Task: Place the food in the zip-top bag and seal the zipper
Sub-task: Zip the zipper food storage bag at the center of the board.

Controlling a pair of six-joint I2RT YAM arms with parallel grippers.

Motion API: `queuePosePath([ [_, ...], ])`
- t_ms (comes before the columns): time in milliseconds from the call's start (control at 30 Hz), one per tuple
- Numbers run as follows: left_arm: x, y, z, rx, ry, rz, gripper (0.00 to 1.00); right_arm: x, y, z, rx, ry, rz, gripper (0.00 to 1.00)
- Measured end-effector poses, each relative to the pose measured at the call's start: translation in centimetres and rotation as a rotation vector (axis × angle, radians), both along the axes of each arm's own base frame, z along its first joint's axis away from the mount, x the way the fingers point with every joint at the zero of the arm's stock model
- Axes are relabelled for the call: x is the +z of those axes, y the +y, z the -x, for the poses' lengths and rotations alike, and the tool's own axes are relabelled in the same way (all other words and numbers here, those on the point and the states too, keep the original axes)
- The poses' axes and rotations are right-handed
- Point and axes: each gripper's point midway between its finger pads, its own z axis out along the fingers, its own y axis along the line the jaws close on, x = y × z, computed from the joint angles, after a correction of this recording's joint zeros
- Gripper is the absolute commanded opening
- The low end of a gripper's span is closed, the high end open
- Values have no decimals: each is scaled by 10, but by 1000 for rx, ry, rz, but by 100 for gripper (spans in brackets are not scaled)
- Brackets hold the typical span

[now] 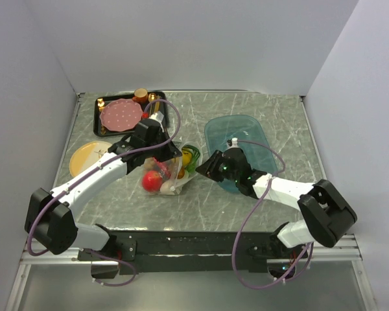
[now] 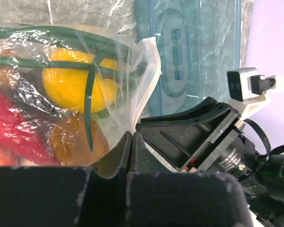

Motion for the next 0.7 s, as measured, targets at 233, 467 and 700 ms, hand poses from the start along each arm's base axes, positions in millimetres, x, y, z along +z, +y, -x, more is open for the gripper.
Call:
queuePosePath([
  [233, 0, 0, 0, -1, -1, -1, 1, -16, 3, 1, 27, 28, 14, 0],
  [467, -1, -4, 0, -12, 5, 2, 2, -9, 5, -2, 48, -12, 5, 0],
  [700, -3, -34, 0, -75, 27, -10, 1, 16, 12, -7, 79, -108, -39, 0],
])
